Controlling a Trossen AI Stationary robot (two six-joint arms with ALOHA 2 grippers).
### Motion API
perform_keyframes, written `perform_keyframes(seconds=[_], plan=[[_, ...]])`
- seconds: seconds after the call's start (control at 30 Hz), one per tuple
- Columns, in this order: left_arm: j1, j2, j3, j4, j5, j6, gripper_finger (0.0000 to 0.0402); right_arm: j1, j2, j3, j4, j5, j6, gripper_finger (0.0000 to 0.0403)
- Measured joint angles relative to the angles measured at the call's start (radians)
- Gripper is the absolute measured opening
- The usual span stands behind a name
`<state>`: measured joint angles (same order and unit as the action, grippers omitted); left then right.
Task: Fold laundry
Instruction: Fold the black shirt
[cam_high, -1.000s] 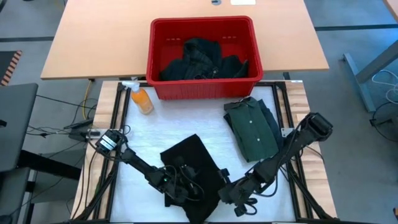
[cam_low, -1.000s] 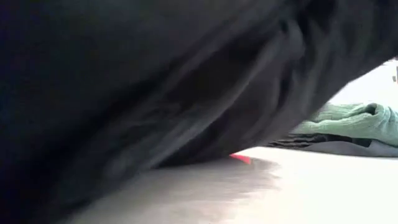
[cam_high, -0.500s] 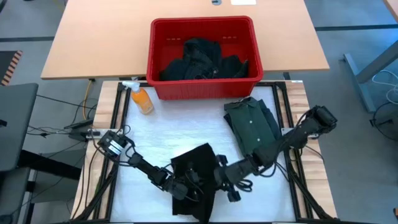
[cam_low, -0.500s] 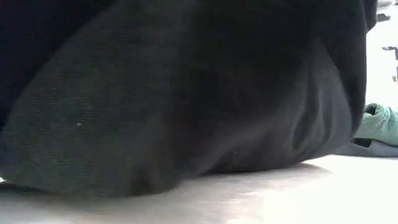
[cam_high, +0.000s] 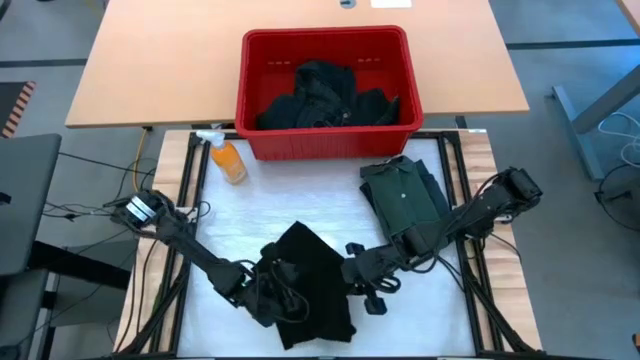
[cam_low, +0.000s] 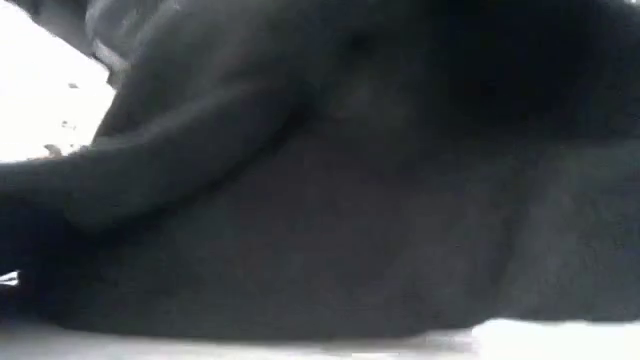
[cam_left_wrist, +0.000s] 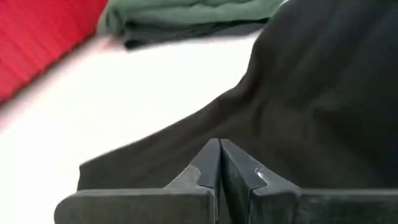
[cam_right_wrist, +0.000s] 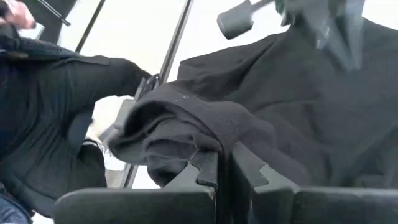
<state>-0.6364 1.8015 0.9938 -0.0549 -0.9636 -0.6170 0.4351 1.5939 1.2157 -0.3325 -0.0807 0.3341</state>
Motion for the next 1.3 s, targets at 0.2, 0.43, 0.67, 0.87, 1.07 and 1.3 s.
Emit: perform_keyframes(seconds=[0.2,0.43,0.67,0.87,1.07,1.3], plan=[[-0.048,0.126,-0.058,0.272,0.070,-0.043,0.0000,-0.005,-0.001,0.000,0.014,0.001,0.022,0.0033],[-0.116,0.223,-0.004,0.304,0.025,-0.130,0.0000,-0.040,-0.001,0.005,0.012,0.000,0.048,0.0033],[-0.107,0.373,0.046,0.422,0.085,-0.172,0.0000,-0.087,0.000,0.069,0.021,-0.025,0.079,0.0033],[-0.092,0.421,0.119,0.523,0.198,-0.016,0.0000,-0.161,0.040,0.090,0.023,-0.034,0.126,0.0033],[-0.088,0.397,0.145,0.457,0.260,0.061,0.0000,-0.241,0.121,0.096,-0.008,-0.083,0.137,0.0033],[-0.138,0.236,0.143,0.107,0.134,0.017,0.0000,-0.282,0.243,0.096,-0.025,-0.128,0.131,0.0033]])
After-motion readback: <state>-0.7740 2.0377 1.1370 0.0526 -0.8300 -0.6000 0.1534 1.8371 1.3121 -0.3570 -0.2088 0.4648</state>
